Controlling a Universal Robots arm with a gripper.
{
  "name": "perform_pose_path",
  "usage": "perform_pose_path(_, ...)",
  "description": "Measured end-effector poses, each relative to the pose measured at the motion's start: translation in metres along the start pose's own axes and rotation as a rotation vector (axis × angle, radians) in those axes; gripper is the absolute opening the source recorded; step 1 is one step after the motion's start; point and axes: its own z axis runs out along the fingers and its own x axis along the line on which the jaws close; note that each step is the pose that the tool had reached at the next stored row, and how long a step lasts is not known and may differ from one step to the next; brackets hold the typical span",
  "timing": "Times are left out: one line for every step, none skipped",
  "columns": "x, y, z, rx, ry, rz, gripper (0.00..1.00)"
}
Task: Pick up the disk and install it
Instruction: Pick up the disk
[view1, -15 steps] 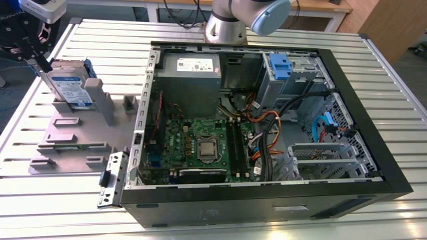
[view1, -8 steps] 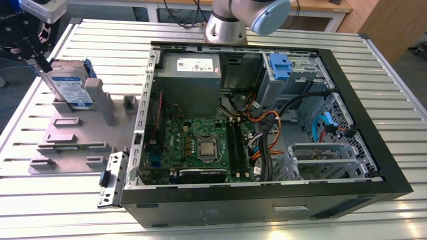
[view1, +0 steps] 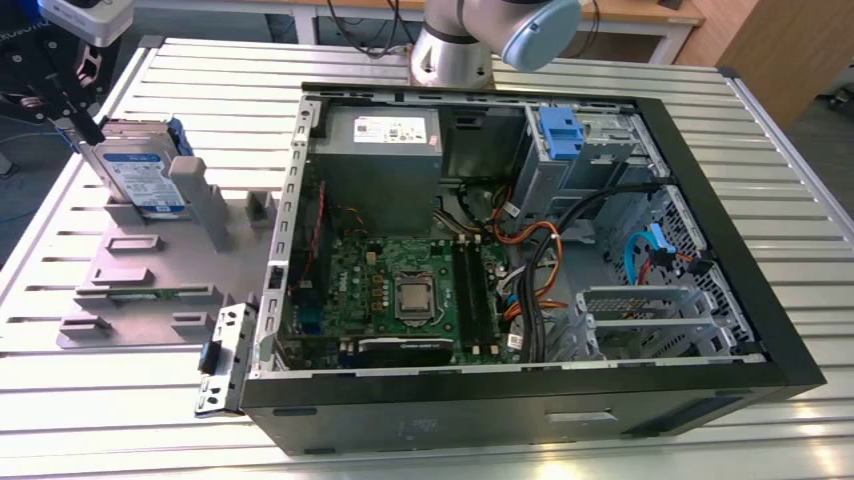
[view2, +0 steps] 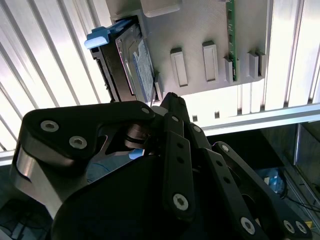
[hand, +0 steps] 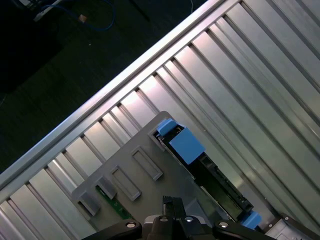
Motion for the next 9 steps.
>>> perform_pose_path(0.0000,0.0000,0.0000,0.0000,0.0000,-0.001,0.11)
perform_pose_path(0.0000,0.0000,0.0000,0.0000,0.0002,-0.001,0.11)
perform_pose_path(0.0000,0.0000,0.0000,0.0000,0.0001,-0.002,0.11)
perform_pose_path(0.0000,0.0000,0.0000,0.0000,0.0002,-0.002,0.11)
perform_pose_path(0.0000,0.0000,0.0000,0.0000,0.0002,-0.003,0.11)
perform_pose_path(0.0000,0.0000,0.0000,0.0000,0.0002,-0.003,0.11)
perform_pose_path(0.0000,0.0000,0.0000,0.0000,0.0003,-0.004,0.11)
perform_pose_path(0.0000,0.0000,0.0000,0.0000,0.0003,-0.005,0.11)
perform_pose_path(0.0000,0.0000,0.0000,0.0001,0.0003,-0.005,0.11)
